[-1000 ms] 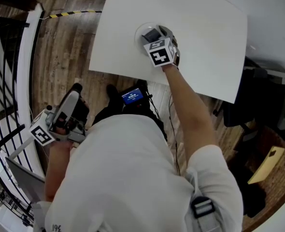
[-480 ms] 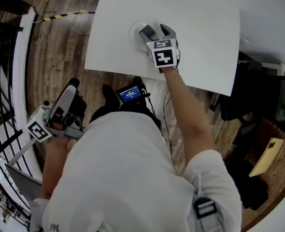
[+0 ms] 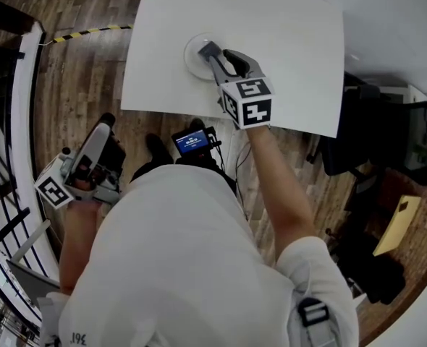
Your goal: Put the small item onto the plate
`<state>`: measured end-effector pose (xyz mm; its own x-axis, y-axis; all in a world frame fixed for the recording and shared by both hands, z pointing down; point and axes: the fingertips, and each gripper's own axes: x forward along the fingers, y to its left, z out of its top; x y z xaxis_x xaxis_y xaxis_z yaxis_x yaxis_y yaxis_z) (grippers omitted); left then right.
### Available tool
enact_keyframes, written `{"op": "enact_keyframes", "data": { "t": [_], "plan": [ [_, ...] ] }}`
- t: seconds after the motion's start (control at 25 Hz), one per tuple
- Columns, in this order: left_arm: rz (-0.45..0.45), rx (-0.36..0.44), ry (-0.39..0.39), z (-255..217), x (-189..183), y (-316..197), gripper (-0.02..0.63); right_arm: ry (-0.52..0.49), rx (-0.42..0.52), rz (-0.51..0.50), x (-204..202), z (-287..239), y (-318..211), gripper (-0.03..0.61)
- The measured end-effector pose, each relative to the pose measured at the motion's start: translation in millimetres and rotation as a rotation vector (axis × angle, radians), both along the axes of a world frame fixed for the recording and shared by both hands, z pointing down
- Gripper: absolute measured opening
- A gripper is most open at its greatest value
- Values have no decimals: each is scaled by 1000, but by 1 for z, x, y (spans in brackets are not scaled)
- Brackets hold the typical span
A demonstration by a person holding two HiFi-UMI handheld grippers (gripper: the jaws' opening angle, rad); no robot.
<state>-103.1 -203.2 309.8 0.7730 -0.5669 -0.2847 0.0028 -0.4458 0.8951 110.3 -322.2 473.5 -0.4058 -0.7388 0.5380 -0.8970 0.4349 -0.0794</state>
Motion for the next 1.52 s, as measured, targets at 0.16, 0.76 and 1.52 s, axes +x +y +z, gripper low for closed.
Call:
{"op": "enact_keyframes", "data": {
  "t": [0.16, 0.76, 1.52],
  "plan": [
    [9, 9, 14, 0, -3, -6, 112, -32, 10, 11, -6, -23, 17, 2],
    [78, 55, 44, -9, 7, -8, 112, -390, 51, 32, -33, -124, 58, 2],
    [222, 95, 27, -13, 27, 4, 110, -736, 171, 97, -15, -220, 69, 2]
  ]
}}
